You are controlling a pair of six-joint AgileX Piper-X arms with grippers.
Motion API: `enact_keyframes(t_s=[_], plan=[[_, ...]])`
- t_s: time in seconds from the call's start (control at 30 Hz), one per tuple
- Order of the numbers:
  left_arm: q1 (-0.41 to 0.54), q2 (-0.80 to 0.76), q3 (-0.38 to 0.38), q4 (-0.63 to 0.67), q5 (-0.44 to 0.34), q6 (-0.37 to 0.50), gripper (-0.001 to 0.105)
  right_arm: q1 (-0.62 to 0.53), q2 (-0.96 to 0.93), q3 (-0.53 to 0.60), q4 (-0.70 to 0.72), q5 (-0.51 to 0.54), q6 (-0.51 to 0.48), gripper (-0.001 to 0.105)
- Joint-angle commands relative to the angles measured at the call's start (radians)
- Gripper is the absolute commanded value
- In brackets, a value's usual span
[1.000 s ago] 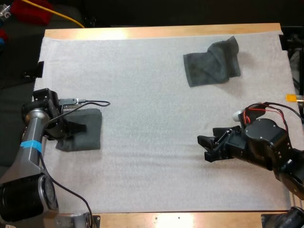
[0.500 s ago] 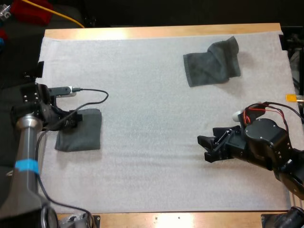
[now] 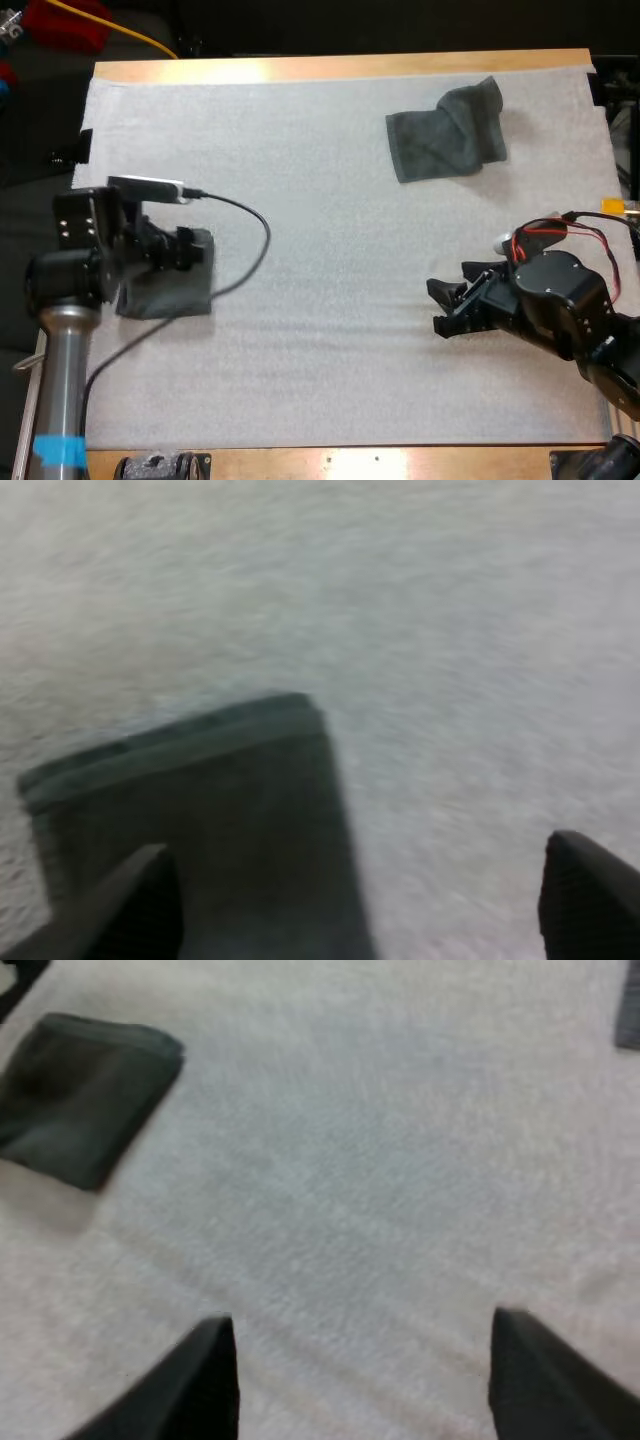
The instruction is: Pick towel from pile, fold and stack
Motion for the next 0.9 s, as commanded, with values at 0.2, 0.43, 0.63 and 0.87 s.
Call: enact_keyframes(t_s=[0.2, 0.43, 0.63, 0.87], plan=[[-0.084, -0.071, -0.007, 0.030, 0.006, -0.041, 0.070, -0.139, -0.008, -0.006, 0.064, 0.022, -0.075, 0.054], [-0.107, -0.134, -0.007, 0.071, 0.006, -0.041, 0.070, -0.320, -0.008, -0.006, 0.064, -0.085, -0.124, 0.054], [-0.107, -0.198, -0.007, 0.085, 0.006, -0.039, 0.070, -0.494, -0.008, -0.006, 0.076, -0.167, -0.169, 0.054], [-0.107, -0.252, -0.007, 0.110, 0.006, -0.024, 0.070, -0.674, -0.010, -0.006, 0.109, -0.173, -0.230, 0.054]])
